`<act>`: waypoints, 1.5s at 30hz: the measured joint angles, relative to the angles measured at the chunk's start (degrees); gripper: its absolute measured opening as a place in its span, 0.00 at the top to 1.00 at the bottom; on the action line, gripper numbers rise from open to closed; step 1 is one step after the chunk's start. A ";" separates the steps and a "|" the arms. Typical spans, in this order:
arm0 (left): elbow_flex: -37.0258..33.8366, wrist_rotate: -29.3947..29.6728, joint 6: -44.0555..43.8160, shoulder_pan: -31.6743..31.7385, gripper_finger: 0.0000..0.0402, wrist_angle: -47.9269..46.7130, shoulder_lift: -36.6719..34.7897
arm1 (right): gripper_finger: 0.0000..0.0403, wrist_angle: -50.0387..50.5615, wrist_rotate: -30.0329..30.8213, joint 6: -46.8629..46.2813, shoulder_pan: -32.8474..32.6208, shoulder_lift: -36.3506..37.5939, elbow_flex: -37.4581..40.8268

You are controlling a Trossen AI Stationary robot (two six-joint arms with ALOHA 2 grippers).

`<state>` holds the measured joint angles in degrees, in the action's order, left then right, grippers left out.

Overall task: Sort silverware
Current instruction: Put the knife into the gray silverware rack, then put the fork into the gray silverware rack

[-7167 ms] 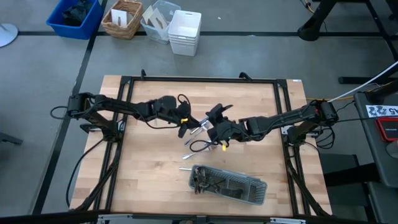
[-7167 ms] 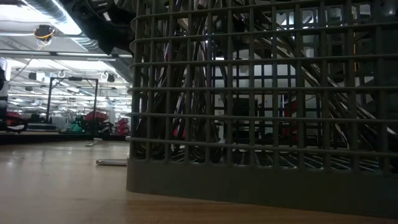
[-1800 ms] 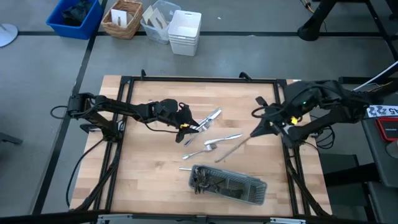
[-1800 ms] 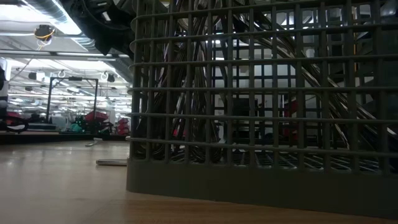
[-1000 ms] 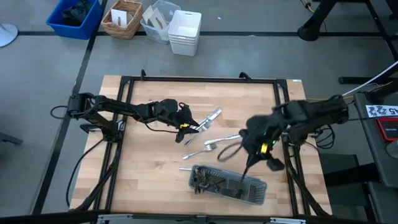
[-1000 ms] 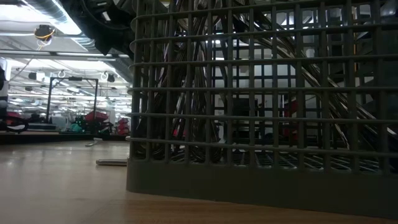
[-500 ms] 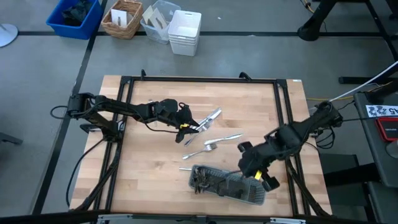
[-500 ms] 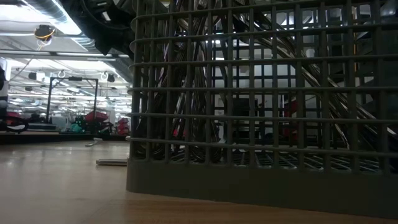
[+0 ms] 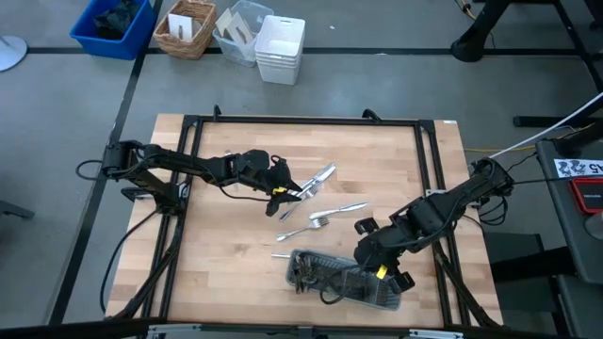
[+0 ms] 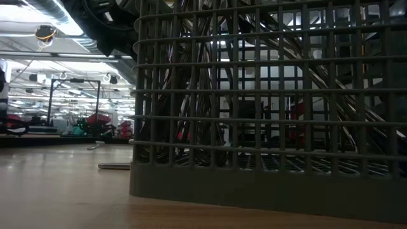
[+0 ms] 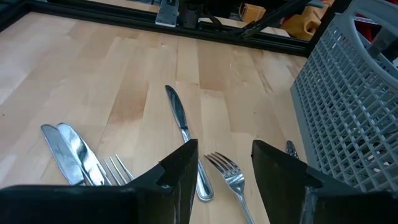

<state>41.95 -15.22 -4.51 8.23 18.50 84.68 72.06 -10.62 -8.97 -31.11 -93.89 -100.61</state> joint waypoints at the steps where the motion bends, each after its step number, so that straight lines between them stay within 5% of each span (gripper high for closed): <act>1: 0.00 0.02 0.00 0.00 0.64 -0.09 0.00 | 0.91 0.06 0.61 0.02 0.00 -0.02 -0.01; 27: 0.00 0.00 -0.02 0.00 0.64 0.11 0.00 | 0.87 8.02 8.13 0.31 0.00 -0.05 -4.32; 45: -0.02 0.00 -6.63 6.11 0.64 -2.75 0.00 | 0.88 16.30 35.87 5.20 0.04 6.93 -7.57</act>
<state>41.93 -15.22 -11.14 14.34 15.75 84.68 88.36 25.25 -3.77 -31.07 -86.96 -108.18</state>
